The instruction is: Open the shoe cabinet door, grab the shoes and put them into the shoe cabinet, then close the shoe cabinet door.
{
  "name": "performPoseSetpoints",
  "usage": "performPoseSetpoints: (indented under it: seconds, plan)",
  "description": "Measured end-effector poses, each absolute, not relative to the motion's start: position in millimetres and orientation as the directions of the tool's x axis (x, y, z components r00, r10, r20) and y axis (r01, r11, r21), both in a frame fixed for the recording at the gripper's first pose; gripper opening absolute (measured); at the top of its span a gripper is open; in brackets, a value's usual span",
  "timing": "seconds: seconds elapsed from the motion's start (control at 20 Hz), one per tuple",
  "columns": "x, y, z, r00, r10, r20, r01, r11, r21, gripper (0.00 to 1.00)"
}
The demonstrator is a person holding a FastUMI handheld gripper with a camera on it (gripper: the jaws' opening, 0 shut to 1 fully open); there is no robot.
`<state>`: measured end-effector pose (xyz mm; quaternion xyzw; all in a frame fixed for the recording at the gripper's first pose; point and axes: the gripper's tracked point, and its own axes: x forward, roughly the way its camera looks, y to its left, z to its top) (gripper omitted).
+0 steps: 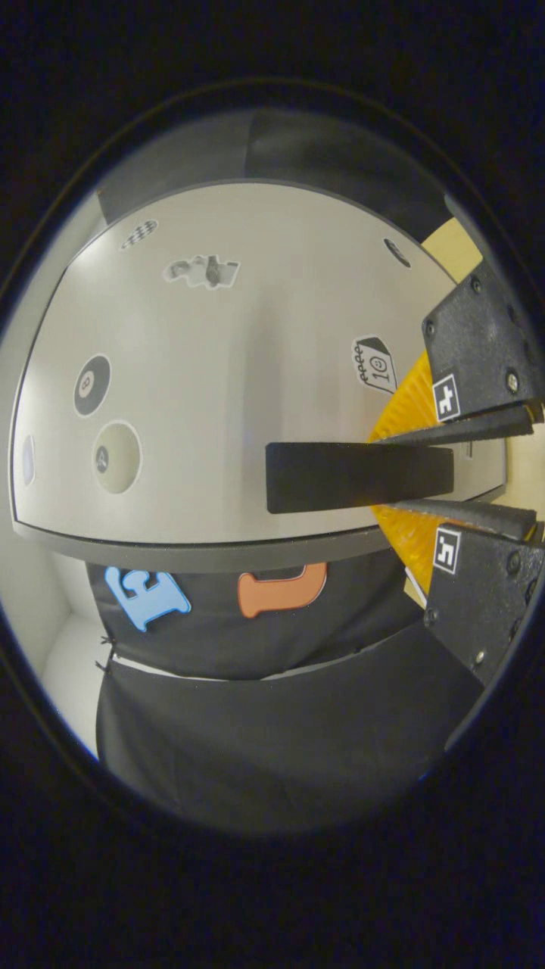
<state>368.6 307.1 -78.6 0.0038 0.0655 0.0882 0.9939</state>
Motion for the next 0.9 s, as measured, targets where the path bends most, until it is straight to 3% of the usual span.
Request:
performPoseSetpoints:
  seconds: [0.3, 0.9]
  plan:
    - [357, 306, -82, 0.968, 0.21, -0.136, -0.207, 0.978, 0.034, 0.31]
    - [260, 258, -83, 0.934, 0.329, -0.138, -0.323, 0.944, 0.063, 0.26]
